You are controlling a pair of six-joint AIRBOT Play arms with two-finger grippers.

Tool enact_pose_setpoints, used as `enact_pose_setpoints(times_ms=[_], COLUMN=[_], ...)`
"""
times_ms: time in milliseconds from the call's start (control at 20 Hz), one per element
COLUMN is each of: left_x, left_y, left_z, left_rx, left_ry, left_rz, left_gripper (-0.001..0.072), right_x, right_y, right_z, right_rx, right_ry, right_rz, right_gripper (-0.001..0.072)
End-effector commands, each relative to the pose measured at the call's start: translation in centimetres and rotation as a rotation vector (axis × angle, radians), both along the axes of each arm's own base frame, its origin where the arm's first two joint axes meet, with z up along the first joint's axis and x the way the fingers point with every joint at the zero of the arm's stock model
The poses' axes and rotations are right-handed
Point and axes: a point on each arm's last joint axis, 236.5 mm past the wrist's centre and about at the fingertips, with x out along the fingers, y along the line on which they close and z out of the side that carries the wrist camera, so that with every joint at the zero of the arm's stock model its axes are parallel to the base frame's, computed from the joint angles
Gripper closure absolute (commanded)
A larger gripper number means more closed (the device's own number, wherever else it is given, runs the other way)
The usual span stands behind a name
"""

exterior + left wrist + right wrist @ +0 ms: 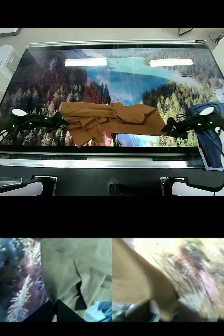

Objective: Fold the clothes and pants, and hang the long-sleeved shirts on hangers.

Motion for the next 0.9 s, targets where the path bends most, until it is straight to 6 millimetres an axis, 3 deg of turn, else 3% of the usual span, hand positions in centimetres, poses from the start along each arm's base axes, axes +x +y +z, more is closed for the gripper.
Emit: enact_pose_setpoints(times_ms=[0,100,150,250,300,350,400,450,500,550,600,650,750,850], left_x=[-0.4,0.6,1.5,4.9,6.8,7.9,7.9,6.6,3.9,0.5,-2.8,-6.0,-10.7,-14.4], left_y=[-0.3,0.0,0.2,1.6,2.8,3.8,4.7,5.3,5.9,6.2,6.1,5.6,3.7,2.7], left_z=[0.4,2.0,3.9,11.0,16.8,23.4,31.7,39.7,47.7,54.3,58.8,61.9,65.2,67.9], left_rx=[-0.014,-0.004,0.004,0.053,0.098,0.146,0.208,0.28,0.374,0.479,0.551,0.58,0.586,0.602], left_ry=[0.008,-0.053,-0.106,-0.306,-0.461,-0.627,-0.822,-1.008,-1.204,-1.369,-1.476,-1.549,-1.664,-1.784], left_rz=[-0.018,-0.038,-0.048,-0.041,-0.024,-0.006,0.018,0.042,0.08,0.125,0.178,0.237,0.278,0.33], left_gripper=[0.0684,0.0685,0.0686,0.0685,0.0685,0.0685,0.0685,0.0685,0.0685,0.0685,0.0685,0.0685,0.0685,0.0685], right_x=[0.8,2.2,3.8,8.6,11.3,13.3,13.8,12.6,10.1,6.6,3.3,0.7,-2.7,-4.2], right_y=[2.2,2.1,1.6,-0.2,-1.3,-2.5,-3.6,-4.5,-4.9,-4.7,-4.1,-3.4,-2.2,-1.7], right_z=[-0.1,2.4,4.9,12.9,18.7,26.5,34.6,43.4,50.5,56.4,60.0,61.8,62.9,63.3], right_rx=[-0.015,-0.014,-0.036,-0.149,-0.235,-0.339,-0.457,-0.584,-0.691,-0.774,-0.819,-0.837,-0.847,-0.854], right_ry=[-0.015,-0.066,-0.144,-0.406,-0.588,-0.807,-1.012,-1.229,-1.401,-1.541,-1.636,-1.69,-1.723,-1.737], right_rz=[0.066,0.106,0.132,0.147,0.133,0.114,0.078,0.027,-0.017,-0.057,-0.083,-0.095,-0.088,-0.085], right_gripper=[0.0672,0.0673,0.0673,0.0674,0.0673,0.0673,0.0673,0.0673,0.0673,0.0673,0.0673,0.0673,0.0673,0.0673])
